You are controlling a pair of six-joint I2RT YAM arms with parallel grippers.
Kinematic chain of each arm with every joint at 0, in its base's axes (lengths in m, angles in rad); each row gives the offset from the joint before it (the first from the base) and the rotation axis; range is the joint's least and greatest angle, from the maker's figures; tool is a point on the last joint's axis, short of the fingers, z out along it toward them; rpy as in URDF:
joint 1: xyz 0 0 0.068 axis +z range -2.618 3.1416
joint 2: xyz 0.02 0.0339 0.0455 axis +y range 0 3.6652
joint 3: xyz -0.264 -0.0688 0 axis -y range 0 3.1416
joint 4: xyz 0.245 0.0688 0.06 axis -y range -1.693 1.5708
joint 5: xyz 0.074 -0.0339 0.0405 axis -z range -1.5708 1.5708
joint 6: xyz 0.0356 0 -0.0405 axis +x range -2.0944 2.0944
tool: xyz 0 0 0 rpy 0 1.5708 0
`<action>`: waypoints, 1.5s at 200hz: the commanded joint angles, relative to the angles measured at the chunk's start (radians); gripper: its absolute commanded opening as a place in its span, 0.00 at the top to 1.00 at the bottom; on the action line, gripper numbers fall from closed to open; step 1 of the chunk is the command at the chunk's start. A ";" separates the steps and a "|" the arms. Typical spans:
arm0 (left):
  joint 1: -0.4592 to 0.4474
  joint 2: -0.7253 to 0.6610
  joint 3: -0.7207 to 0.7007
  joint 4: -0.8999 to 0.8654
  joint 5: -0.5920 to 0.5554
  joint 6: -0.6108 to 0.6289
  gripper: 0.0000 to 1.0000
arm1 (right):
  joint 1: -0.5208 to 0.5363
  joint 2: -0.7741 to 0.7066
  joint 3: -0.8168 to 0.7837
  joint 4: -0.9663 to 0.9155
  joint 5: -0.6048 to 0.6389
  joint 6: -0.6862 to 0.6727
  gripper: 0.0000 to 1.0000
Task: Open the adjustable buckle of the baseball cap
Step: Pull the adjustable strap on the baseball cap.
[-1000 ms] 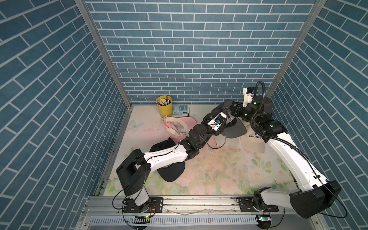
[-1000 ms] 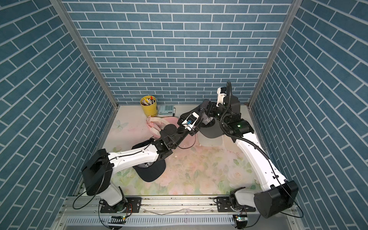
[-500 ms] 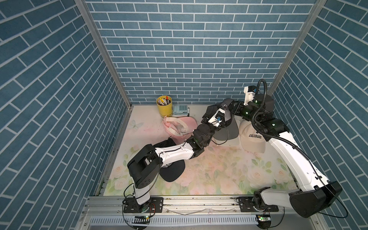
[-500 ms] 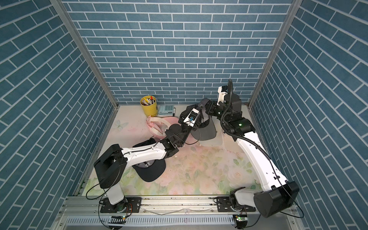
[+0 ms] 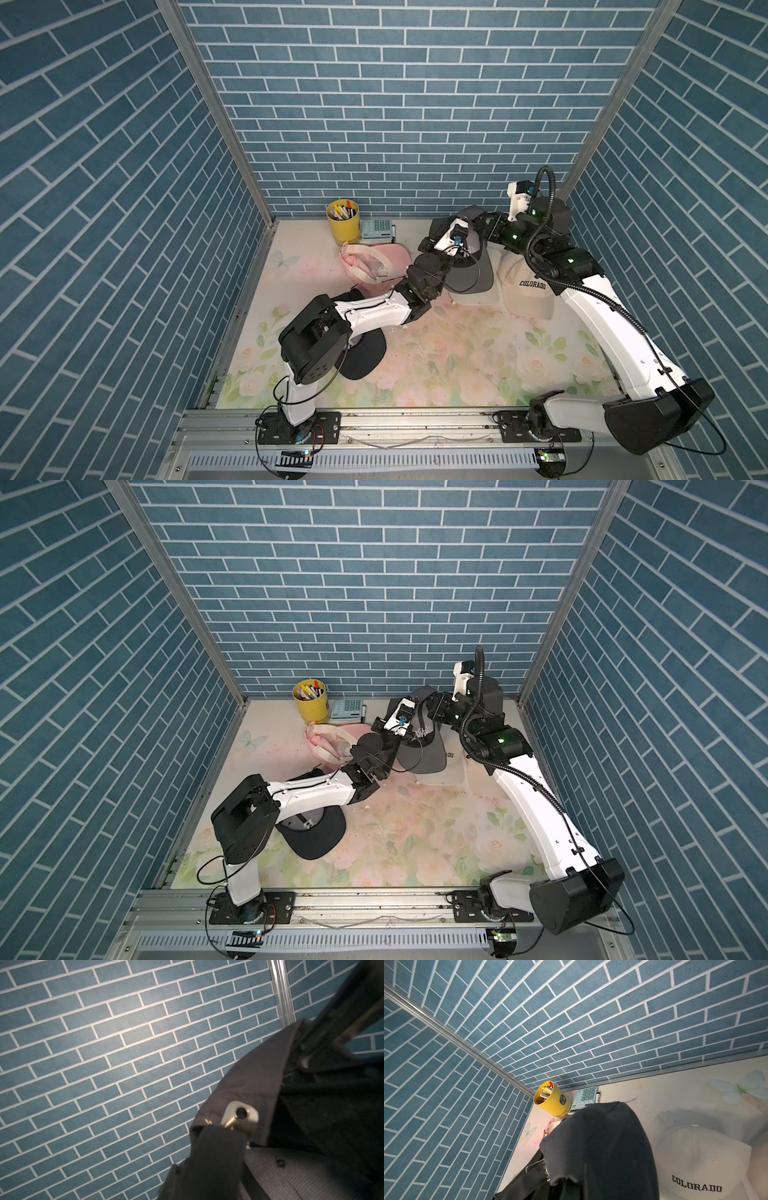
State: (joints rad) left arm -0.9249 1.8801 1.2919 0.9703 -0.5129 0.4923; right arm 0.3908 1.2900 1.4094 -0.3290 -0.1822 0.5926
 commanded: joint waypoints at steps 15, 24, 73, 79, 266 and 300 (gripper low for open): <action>0.015 -0.118 -0.032 -0.055 0.123 -0.043 0.94 | 0.003 -0.043 -0.046 0.012 -0.067 -0.200 1.00; 0.020 -0.146 -0.033 -0.102 0.165 -0.060 0.97 | 0.004 -0.045 -0.054 -0.006 -0.076 -0.278 1.00; 0.053 -0.252 -0.028 -0.311 0.351 -0.176 1.00 | 0.003 -0.089 -0.136 0.083 -0.149 -0.477 0.86; 0.056 -0.256 -0.020 -0.336 0.371 -0.187 1.00 | 0.005 -0.093 -0.143 0.103 -0.158 -0.488 0.85; 0.075 -0.233 0.155 -0.677 0.401 -0.360 1.00 | 0.114 -0.143 -0.221 0.268 0.069 -0.646 1.00; 0.075 -0.249 0.132 -0.662 0.391 -0.353 1.00 | 0.114 -0.134 -0.220 0.246 0.116 -0.653 1.00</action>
State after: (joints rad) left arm -0.8551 1.6581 1.4300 0.2966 -0.1097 0.1455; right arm 0.5041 1.1667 1.1904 -0.1020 -0.1356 -0.0090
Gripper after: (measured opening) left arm 0.080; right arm 0.073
